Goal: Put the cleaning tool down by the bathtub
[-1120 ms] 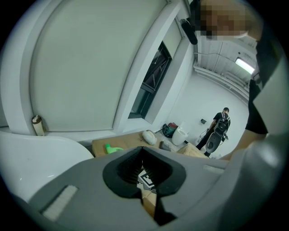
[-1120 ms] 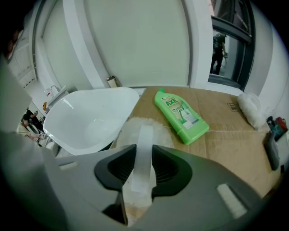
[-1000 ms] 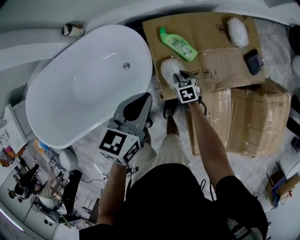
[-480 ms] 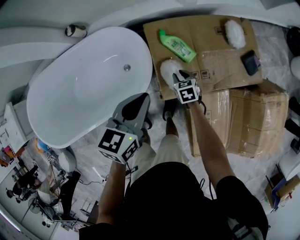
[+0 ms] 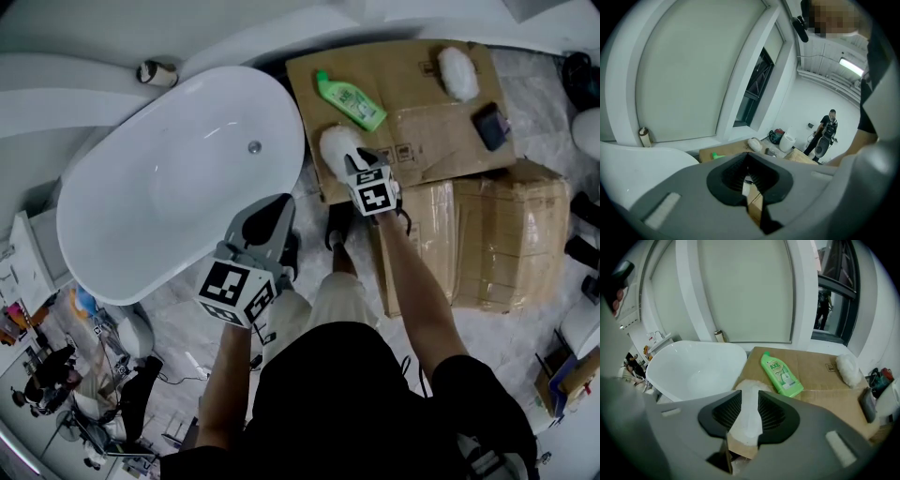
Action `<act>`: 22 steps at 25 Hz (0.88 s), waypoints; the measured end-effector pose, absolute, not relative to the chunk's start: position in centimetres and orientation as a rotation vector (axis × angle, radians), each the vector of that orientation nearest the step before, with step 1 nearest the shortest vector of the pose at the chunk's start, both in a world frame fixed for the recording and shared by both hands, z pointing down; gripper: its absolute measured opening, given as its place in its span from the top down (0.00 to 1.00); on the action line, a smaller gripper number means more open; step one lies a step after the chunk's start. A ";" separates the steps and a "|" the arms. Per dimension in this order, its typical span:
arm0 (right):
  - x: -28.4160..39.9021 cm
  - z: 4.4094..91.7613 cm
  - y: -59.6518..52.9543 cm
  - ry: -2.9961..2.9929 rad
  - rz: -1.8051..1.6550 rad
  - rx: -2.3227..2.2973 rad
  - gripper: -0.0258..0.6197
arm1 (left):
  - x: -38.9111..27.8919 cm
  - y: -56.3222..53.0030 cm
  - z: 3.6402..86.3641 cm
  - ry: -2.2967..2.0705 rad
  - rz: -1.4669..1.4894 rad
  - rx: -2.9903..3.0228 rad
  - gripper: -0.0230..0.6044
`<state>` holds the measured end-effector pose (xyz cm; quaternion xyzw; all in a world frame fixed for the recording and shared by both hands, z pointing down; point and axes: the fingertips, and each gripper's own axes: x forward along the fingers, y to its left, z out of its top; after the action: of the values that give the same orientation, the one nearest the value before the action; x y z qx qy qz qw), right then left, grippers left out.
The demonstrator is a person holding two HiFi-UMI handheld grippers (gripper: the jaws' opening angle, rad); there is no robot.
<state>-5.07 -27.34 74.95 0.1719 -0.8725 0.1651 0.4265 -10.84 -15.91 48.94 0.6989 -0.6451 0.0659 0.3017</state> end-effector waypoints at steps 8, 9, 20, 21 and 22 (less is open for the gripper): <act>-4.6 71.3 -24.4 -2.211 0.396 0.489 0.81 | -12.2 -13.5 46.6 -1.713 0.153 1.917 0.97; -4.4 70.8 -24.0 -2.214 0.396 0.501 0.81 | -12.2 -13.2 46.4 -1.707 0.150 1.928 0.97; -2.9 64.4 -18.1 -2.268 0.378 0.677 0.81 | -12.6 -8.4 45.3 -1.594 0.128 2.062 0.97; -2.9 63.8 -17.5 -2.274 0.377 0.691 0.81 | -12.5 -7.8 45.3 -1.581 0.130 2.073 0.97; -2.8 63.3 -16.8 -2.280 0.375 0.704 0.81 | -12.5 -7.2 45.3 -1.569 0.133 2.084 0.97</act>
<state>-2.79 -16.78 63.27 0.2726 -0.8824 0.1452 0.3549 -12.49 -7.19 45.28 0.7701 -0.5798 0.0492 0.2615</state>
